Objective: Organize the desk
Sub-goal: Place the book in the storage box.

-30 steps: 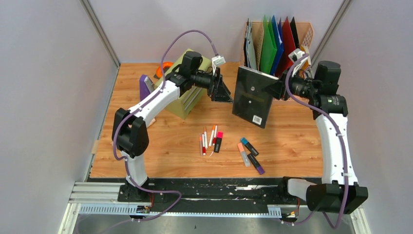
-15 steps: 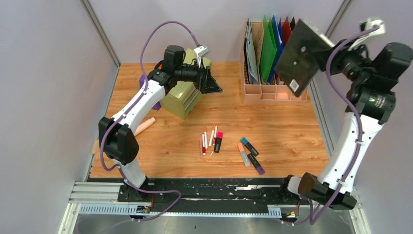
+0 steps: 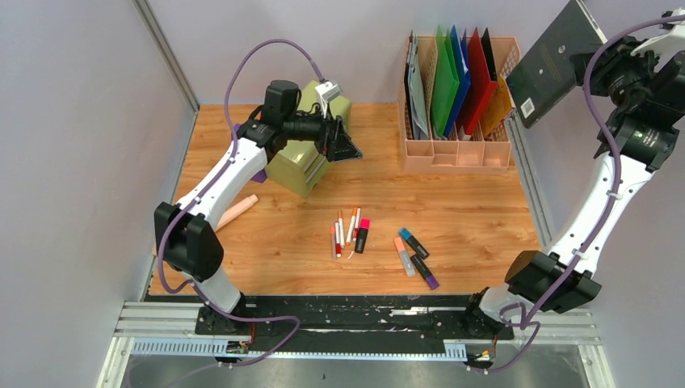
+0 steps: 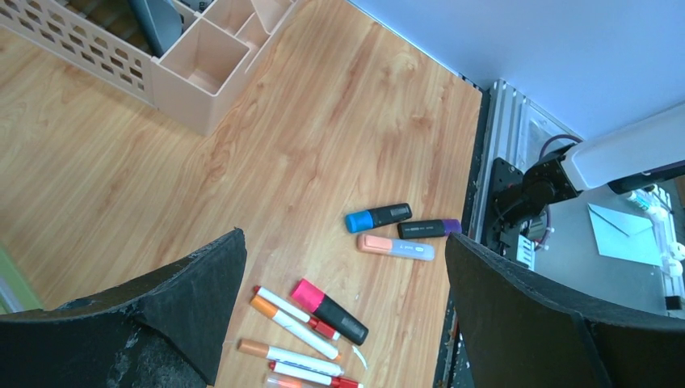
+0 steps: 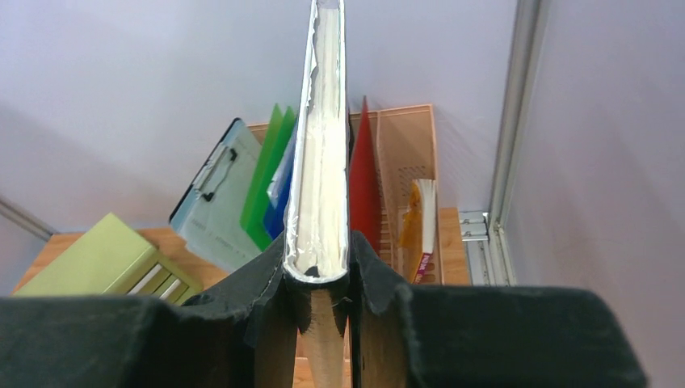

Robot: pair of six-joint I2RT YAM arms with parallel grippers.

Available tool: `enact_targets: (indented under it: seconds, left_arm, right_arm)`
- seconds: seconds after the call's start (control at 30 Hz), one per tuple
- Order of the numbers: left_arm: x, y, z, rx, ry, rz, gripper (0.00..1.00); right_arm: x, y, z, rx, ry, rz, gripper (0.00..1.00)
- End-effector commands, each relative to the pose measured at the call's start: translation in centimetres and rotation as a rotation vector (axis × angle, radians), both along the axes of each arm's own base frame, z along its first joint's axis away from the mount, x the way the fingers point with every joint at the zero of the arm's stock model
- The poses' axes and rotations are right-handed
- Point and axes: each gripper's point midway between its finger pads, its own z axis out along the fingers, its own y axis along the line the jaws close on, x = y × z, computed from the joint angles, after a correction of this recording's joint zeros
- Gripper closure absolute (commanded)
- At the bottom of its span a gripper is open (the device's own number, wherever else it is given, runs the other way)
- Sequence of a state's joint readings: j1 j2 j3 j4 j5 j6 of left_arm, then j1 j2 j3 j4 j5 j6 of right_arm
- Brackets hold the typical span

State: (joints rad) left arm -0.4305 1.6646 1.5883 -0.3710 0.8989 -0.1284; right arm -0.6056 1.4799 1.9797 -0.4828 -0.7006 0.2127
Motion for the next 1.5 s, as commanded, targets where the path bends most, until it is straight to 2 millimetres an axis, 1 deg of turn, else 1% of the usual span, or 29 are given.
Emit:
enact_targets:
  seconds: [0.0,0.13,0.17,0.27,0.4,0.53,0.73,0.83,0.97,1.07,1.13,1.23,1.47]
  left_arm:
    - [-0.6,0.7,2.0,-0.019,-0.072,-0.003,0.0]
    - [-0.3,0.6,1.8,-0.019,-0.065,-0.001,0.0]
    - [-0.2,0.6,1.8,-0.019,-0.062,-0.001,0.0]
    - [0.0,0.5,1.6,-0.022,-0.049,-0.002,0.0]
    - [0.3,0.3,1.5,-0.027,-0.034,-0.004,0.0]
    - [0.4,0.3,1.5,-0.03,-0.034,-0.004,0.0]
    - [0.7,0.3,1.2,-0.03,-0.029,-0.007,0.0]
    - [0.9,0.3,1.1,-0.03,-0.022,-0.009,0.0]
    - [1.2,0.2,0.8,-0.027,-0.012,-0.009,0.0]
    - [1.5,0.0,0.6,-0.024,-0.002,-0.01,0.0]
    - [1.7,0.0,0.5,-0.021,0.005,-0.009,0.0]
    - [1.9,-0.1,0.4,-0.021,0.014,-0.009,0.0]
    - [2.1,-0.1,0.1,-0.02,0.024,-0.011,0.0]
  right_arm:
    - [-0.5,-1.4,7.0,-0.107,-0.269,-0.108,1.0]
    - [1.1,-3.0,6.5,-0.101,-0.29,-0.148,1.0]
    - [1.6,-3.2,6.2,-0.099,-0.292,-0.146,1.0]
    - [3.4,-3.6,5.1,-0.082,-0.285,-0.138,1.0]
    - [6.4,-4.3,3.2,-0.058,-0.271,-0.129,1.0]
    - [8.9,-3.8,2.0,-0.066,-0.273,-0.109,1.0]
    - [12.7,-2.5,-0.6,-0.105,-0.249,-0.095,1.0]
    - [14.3,-1.9,-1.7,-0.128,-0.237,-0.089,1.0]
    - [15.9,-1.5,-2.9,-0.141,-0.223,-0.084,1.0]
    - [16.5,-1.6,-3.2,-0.143,-0.222,-0.09,1.0]
    - [16.6,-1.9,-2.9,-0.147,-0.225,-0.102,1.0]
    - [16.1,-2.0,-1.8,-0.161,-0.238,-0.11,1.0]
    - [14.0,-2.0,1.4,-0.166,-0.275,-0.12,1.0]
